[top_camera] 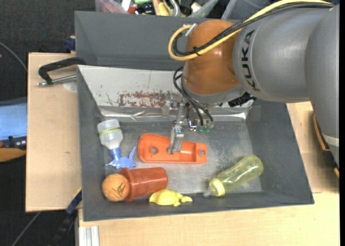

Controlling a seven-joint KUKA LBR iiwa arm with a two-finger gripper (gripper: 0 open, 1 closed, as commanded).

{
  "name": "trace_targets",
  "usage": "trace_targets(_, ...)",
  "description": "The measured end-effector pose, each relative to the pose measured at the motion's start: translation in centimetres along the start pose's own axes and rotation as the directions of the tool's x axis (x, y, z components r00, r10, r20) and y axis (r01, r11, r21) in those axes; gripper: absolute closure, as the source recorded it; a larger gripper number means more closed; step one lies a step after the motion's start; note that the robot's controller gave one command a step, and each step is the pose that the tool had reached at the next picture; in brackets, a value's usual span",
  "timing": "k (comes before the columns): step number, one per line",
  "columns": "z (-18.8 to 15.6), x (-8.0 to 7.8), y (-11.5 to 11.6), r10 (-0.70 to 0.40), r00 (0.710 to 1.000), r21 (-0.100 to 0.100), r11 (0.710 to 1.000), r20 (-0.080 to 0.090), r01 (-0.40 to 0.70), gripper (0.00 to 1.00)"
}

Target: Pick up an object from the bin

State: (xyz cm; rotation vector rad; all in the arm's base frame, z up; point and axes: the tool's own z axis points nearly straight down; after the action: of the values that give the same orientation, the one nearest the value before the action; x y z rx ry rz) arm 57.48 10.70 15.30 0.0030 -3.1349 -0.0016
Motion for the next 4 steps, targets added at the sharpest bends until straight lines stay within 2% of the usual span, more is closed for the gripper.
trace_targets(1,-0.5,-0.2,-0.1,0.002,1.000,-0.001,1.000,0.009,-0.002,0.00)
trace_targets(2,6.4,1.4,-2.3,-0.006,1.000,-0.002,1.000,0.007,0.006,0.00)
trace_targets(3,9.1,2.2,-3.4,0.042,0.999,-0.003,0.999,0.005,-0.042,0.00)
trace_targets(4,5.0,1.4,-4.2,0.026,1.000,-0.004,1.000,0.016,-0.026,0.00)
